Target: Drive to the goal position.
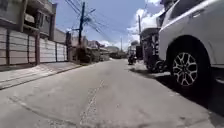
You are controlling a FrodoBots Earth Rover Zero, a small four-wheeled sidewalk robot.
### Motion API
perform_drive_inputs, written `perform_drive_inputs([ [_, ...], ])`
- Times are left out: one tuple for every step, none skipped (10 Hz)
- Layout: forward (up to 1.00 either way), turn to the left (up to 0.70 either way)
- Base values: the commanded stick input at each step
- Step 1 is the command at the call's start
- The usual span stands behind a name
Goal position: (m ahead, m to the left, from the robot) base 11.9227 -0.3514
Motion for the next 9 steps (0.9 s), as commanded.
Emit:
perform_drive_inputs([
  [1.00,0.00],
  [1.00,0.00],
  [1.00,0.00],
  [1.00,0.00],
  [1.00,0.00],
  [1.00,0.00],
  [1.00,0.00],
  [1.00,0.00],
  [1.00,0.00],
])
